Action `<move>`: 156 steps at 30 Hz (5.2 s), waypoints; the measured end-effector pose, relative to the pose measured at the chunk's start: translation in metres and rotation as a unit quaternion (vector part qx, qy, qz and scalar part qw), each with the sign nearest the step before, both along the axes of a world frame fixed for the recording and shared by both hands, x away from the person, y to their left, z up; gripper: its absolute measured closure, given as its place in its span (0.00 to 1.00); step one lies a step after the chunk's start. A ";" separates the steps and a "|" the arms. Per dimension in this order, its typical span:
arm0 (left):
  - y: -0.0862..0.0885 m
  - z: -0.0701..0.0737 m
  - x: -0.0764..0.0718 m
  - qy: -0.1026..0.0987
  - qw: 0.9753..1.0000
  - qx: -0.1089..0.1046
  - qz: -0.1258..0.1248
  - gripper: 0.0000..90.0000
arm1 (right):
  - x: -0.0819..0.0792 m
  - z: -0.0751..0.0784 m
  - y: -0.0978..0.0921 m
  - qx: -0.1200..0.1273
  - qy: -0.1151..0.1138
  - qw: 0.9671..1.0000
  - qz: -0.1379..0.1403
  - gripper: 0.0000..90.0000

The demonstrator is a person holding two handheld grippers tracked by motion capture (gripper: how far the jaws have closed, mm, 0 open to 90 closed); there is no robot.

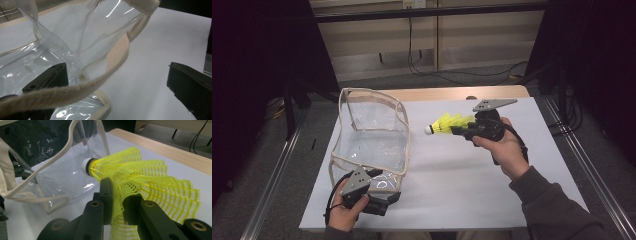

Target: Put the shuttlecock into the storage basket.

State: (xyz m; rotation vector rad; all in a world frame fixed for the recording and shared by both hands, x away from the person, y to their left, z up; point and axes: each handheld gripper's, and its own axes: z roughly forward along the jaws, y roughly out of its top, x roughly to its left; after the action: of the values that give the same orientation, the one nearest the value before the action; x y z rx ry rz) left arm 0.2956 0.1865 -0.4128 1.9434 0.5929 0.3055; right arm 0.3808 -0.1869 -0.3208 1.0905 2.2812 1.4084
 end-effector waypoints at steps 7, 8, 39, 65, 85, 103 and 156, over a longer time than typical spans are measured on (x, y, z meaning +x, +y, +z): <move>0.000 0.000 0.001 -0.003 1.000 0.003 0.000 0.04 | 0.001 0.013 -0.001 0.000 -0.004 1.000 0.005 0.89; 0.000 0.000 0.001 -0.003 1.000 0.003 0.001 0.04 | 0.001 0.016 -0.002 0.001 -0.005 1.000 0.005 0.89; -0.001 -0.001 0.000 -0.001 1.000 -0.001 -0.003 0.03 | 0.011 0.056 0.041 0.020 -0.015 0.999 0.035 0.89; -0.001 -0.001 0.000 0.001 1.000 -0.003 -0.004 0.04 | 0.011 0.072 0.088 -0.032 -0.020 0.996 0.076 0.89; -0.001 -0.001 0.000 0.000 1.000 0.001 -0.005 0.04 | 0.016 0.073 0.139 -0.057 -0.024 0.994 0.092 0.89; -0.002 -0.002 0.000 0.002 1.000 -0.006 -0.006 0.04 | 0.025 0.062 0.171 -0.072 -0.023 0.993 0.089 0.89; 0.000 -0.002 -0.001 0.005 1.000 -0.015 -0.010 0.04 | 0.044 0.026 0.243 -0.118 -0.021 0.988 0.097 0.88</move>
State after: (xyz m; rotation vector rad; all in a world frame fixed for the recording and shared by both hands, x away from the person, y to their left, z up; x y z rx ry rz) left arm 0.2949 0.1861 -0.4150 1.9219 0.5821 0.2722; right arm 0.4246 0.0562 -0.2947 0.7786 2.5010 1.1727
